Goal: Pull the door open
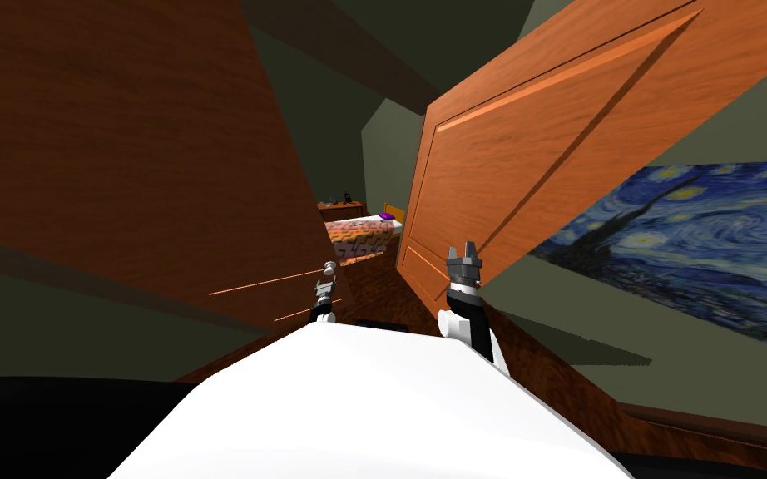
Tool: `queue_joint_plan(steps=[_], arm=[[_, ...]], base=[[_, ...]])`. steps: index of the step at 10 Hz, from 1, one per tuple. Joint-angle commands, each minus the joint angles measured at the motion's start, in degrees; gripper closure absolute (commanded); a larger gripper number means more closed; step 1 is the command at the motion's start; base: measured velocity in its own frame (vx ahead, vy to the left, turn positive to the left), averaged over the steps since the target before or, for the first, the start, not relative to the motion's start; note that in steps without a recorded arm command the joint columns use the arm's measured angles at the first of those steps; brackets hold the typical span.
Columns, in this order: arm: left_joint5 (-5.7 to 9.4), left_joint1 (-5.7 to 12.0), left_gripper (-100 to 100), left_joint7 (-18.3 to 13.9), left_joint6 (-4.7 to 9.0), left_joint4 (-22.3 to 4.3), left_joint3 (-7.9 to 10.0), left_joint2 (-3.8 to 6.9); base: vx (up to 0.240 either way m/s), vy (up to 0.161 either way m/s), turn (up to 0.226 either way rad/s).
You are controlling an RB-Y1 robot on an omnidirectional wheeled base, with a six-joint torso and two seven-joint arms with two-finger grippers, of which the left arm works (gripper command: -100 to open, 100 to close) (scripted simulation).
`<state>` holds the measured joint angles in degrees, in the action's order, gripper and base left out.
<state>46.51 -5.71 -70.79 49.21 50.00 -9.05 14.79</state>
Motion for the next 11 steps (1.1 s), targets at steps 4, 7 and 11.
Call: queue_joint_plan(steps=[4, 7, 11], arm=[[1.14, -1.61, -100, -4.4, 0.91, -1.3, 0.83, 3.98], [1.21, -1.86, 100, -3.5, 0.29, -0.1, 0.97, 3.68], [1.21, -1.86, 100, -3.5, 0.29, -0.1, 0.97, 3.68]], base=[[0.183, 0.023, -0.094], [0.01, 0.006, 0.005], [-0.009, -0.002, -0.004]])
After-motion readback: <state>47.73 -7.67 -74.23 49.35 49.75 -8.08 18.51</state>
